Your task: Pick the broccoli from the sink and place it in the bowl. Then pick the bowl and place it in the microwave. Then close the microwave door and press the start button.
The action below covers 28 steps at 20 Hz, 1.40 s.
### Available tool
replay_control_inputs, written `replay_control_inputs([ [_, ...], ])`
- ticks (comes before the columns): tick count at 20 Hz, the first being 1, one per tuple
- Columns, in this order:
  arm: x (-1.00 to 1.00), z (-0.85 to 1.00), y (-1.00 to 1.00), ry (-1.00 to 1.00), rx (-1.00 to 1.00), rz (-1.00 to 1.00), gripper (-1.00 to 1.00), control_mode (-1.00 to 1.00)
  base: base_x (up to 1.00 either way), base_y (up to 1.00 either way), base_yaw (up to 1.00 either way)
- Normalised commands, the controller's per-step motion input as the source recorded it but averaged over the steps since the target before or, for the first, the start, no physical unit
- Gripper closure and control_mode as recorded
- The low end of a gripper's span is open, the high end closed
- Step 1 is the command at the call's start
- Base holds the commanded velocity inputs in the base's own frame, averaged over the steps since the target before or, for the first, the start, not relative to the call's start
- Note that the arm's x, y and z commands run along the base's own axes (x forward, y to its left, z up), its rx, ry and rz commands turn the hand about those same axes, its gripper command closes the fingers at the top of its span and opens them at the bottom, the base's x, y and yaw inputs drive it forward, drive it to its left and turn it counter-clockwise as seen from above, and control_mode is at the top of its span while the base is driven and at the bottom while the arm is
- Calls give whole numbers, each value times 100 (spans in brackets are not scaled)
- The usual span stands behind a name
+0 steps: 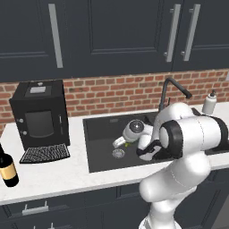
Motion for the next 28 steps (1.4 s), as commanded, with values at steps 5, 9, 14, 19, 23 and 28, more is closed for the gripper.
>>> replay_control_inputs([
  [5,-13,100,17,-5,2,0,100,-100,0,0,0],
  [9,-15,100,11,-9,6,0,100,-100,0,0,0],
  [14,-12,100,1,-4,7,0,100,-100,0,0,0],
  [19,-12,100,0,0,4,0,100,-100,0,0,0],
  [23,-28,98,0,10,0,0,100,-100,0,0,0],
  [28,-42,88,0,21,0,0,100,-100,0,0,0],
])
